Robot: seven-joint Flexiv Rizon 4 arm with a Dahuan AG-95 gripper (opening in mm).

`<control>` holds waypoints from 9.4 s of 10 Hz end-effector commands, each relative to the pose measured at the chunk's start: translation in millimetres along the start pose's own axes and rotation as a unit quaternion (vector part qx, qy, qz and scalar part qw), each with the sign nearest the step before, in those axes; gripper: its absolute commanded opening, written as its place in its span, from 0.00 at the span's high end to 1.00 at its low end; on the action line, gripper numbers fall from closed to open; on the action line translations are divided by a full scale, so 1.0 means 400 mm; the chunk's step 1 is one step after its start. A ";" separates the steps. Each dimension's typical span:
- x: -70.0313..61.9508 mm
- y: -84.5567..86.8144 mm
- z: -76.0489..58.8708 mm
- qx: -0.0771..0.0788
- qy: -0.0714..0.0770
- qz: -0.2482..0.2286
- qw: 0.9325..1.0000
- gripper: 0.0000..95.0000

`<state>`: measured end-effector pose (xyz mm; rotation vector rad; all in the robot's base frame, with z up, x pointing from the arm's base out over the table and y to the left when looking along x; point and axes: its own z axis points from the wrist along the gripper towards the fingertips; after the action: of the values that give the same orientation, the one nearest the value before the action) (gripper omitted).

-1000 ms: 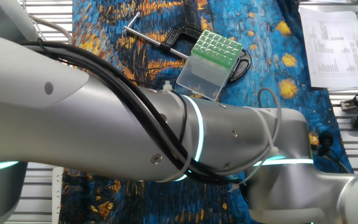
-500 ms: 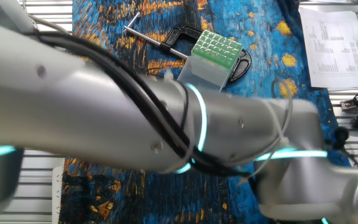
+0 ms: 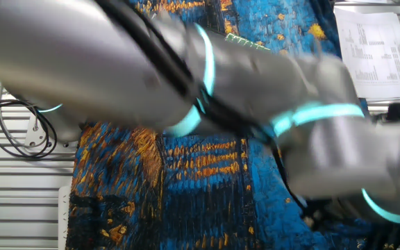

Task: Insert a large pipette tip into the holder for large pipette tips

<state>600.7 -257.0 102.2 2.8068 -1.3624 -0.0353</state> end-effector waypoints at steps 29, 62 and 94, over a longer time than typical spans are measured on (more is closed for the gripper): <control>-0.327 -0.116 -0.273 -0.073 0.141 0.222 0.962 1.00; -0.713 -0.230 -0.357 -0.107 0.304 0.250 0.913 1.00; -0.772 -0.231 -0.314 -0.135 0.405 0.277 0.861 1.00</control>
<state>486.2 43.7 228.9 1.7341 -1.6338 0.7911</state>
